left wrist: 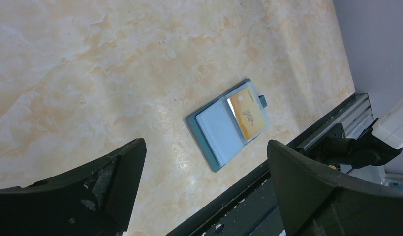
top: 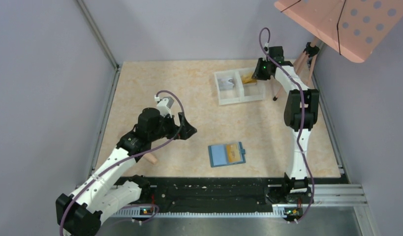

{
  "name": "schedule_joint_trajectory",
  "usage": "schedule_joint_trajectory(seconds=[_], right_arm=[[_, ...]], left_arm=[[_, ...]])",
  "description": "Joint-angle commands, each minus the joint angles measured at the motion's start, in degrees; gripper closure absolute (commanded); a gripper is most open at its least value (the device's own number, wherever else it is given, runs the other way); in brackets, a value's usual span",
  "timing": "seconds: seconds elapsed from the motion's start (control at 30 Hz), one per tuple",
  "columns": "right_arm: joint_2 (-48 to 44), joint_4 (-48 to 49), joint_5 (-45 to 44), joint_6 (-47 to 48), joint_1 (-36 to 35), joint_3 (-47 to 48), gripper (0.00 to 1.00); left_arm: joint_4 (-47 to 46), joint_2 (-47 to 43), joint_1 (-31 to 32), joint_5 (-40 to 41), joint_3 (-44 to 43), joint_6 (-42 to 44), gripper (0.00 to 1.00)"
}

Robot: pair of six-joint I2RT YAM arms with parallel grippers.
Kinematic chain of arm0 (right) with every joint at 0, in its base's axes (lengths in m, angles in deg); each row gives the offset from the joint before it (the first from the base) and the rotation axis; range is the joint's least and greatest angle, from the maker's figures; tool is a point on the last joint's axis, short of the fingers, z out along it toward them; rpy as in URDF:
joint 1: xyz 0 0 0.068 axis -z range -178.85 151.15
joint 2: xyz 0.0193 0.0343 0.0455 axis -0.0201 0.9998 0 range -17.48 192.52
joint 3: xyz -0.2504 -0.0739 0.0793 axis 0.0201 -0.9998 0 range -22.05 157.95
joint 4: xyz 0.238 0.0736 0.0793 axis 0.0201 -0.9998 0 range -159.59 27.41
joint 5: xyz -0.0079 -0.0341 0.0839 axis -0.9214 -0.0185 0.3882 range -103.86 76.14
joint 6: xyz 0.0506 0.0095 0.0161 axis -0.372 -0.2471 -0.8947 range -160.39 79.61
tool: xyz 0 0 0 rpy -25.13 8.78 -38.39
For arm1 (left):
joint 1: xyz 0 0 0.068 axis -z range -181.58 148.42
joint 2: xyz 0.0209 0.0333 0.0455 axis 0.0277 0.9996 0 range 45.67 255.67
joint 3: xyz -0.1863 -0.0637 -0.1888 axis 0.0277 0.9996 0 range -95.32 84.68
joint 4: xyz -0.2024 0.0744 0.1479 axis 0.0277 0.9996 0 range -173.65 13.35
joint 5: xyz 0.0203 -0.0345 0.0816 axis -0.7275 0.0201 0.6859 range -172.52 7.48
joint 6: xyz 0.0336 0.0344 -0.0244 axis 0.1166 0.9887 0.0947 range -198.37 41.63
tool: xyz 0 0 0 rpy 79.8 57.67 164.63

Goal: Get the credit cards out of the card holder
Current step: Place the credit card in the storage box.

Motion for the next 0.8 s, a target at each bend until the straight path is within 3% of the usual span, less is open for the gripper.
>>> schedule_joint_trajectory(seconds=[0.0, 0.43, 0.77], right_arm=[[-5.43, 0.57, -2.92, -0.44, 0.33, 0.53, 0.77], [-8.29, 0.06, -3.19, -0.2, -1.89, -1.67, 0.75], [-22.26, 0.17, -6.62, -1.66, -8.22, -16.73, 0.74]], left_arm=[[-3.39, -0.29, -0.2, -1.73, 0.83, -0.47, 0.01], [-3.43, -1.42, -0.13, -1.13, 1.91, -1.27, 0.01], [-3.69, -2.3, -0.29, 2.89, 4.7, -6.67, 0.01]])
